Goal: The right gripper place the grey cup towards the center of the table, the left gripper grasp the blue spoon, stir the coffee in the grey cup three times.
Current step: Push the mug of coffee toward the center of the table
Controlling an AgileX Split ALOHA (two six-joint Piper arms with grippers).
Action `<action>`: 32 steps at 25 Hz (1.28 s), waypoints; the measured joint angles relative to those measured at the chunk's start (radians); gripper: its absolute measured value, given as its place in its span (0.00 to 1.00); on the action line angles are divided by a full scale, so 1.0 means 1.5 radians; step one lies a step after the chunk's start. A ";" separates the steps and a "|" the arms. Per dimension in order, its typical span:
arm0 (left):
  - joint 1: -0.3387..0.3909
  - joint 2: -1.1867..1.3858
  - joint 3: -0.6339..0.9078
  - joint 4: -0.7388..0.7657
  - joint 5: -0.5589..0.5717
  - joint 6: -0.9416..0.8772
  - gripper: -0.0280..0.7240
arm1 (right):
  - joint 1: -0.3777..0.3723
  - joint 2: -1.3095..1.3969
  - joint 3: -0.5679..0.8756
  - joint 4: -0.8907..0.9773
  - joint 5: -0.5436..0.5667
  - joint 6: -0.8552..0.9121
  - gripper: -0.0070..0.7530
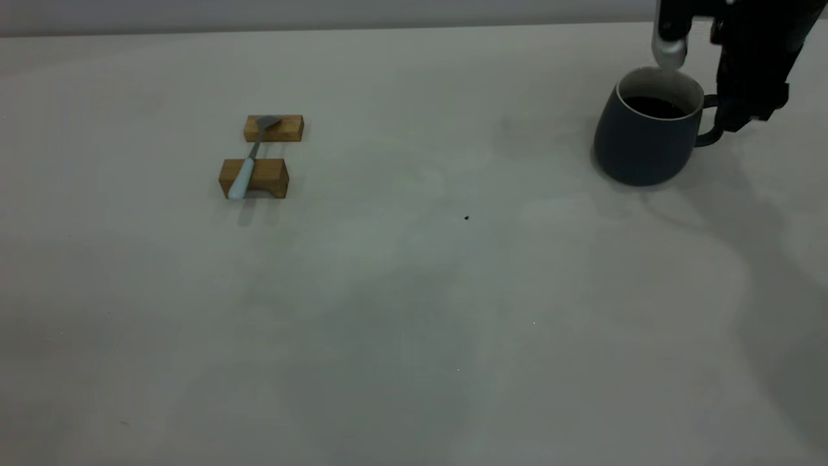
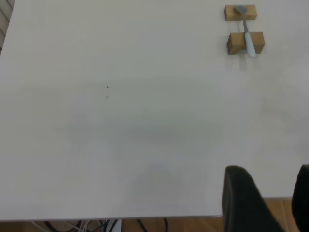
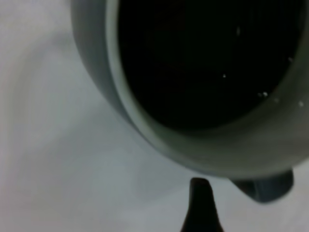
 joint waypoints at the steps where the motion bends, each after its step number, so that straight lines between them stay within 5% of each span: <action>1: 0.000 0.000 0.000 0.000 0.000 0.000 0.47 | 0.000 0.002 -0.001 0.000 -0.006 -0.007 0.79; 20: 0.000 0.000 0.000 0.000 0.000 0.000 0.47 | 0.029 0.022 -0.002 0.034 -0.025 -0.054 0.73; 32: 0.000 0.000 0.000 0.000 0.000 0.000 0.47 | 0.040 0.023 -0.002 0.204 0.042 -0.049 0.23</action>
